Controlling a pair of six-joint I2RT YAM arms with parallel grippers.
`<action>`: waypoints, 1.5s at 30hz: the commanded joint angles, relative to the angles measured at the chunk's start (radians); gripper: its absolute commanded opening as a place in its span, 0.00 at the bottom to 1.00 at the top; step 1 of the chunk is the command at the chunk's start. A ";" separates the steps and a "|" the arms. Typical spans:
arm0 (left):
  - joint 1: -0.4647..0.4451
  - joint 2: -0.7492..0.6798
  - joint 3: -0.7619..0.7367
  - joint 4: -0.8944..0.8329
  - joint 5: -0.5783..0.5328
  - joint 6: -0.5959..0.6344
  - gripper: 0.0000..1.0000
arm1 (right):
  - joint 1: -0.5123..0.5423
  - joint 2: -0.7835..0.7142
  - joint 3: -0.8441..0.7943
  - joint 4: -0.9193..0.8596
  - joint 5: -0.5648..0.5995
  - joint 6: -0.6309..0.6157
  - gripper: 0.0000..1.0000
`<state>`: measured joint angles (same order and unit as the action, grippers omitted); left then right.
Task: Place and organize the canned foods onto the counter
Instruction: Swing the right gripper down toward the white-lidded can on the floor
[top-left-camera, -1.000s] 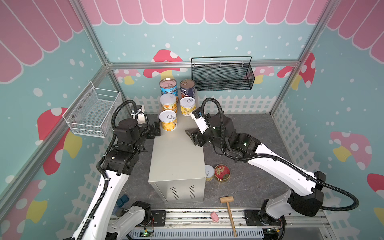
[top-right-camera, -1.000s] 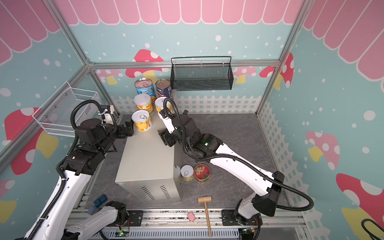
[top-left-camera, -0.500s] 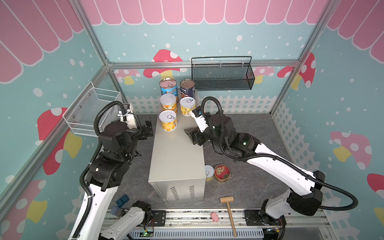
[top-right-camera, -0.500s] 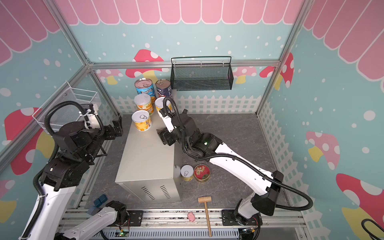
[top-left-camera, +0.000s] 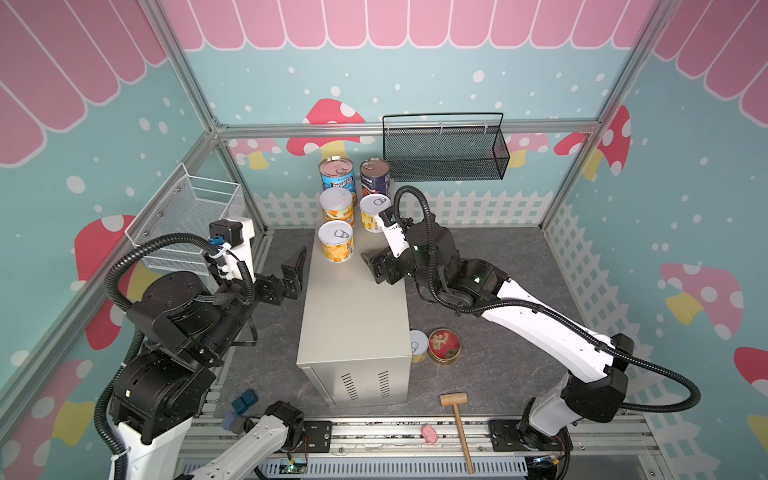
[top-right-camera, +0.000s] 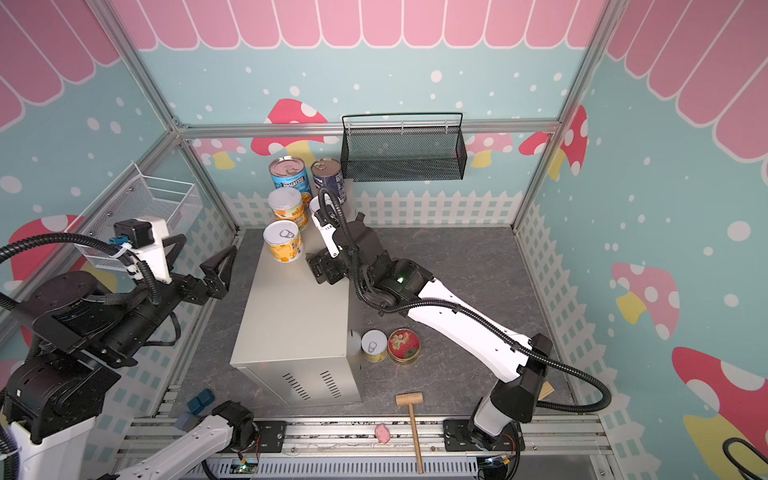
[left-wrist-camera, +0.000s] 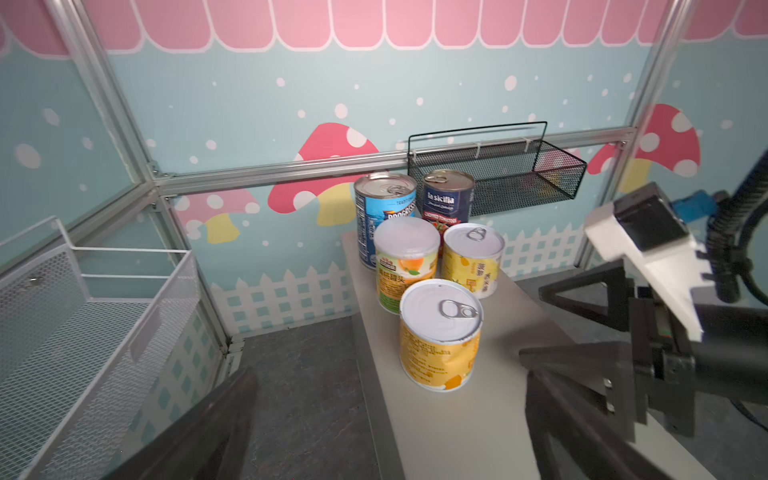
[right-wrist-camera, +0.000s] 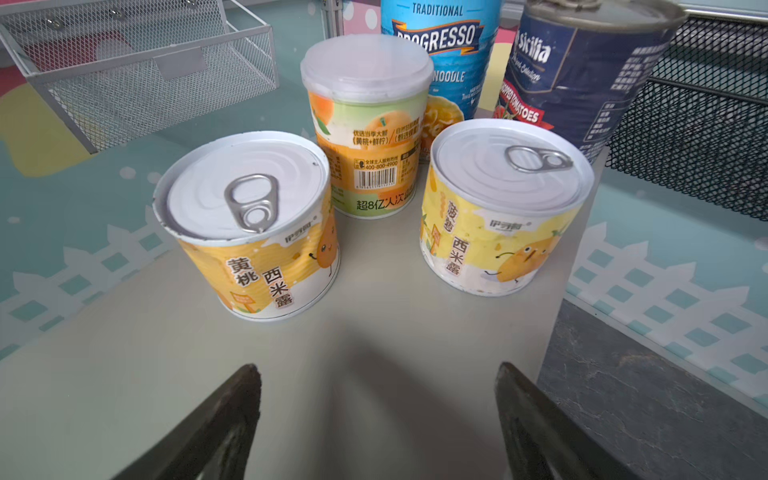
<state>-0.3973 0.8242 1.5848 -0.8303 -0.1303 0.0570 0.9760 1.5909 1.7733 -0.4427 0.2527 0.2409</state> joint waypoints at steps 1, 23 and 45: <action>-0.008 -0.003 0.015 -0.070 0.157 0.007 1.00 | -0.001 -0.010 0.027 -0.037 0.050 0.011 0.94; -0.200 0.067 -0.111 -0.125 0.439 -0.102 1.00 | -0.281 -0.457 -0.565 -0.211 0.048 0.188 0.99; -0.445 0.164 -0.076 -0.105 0.201 -0.036 1.00 | -0.080 -0.399 -1.033 0.050 -0.267 0.081 0.99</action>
<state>-0.8349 0.9863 1.4872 -0.9237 0.1036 -0.0074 0.8852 1.2079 0.7891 -0.4877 -0.0116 0.3836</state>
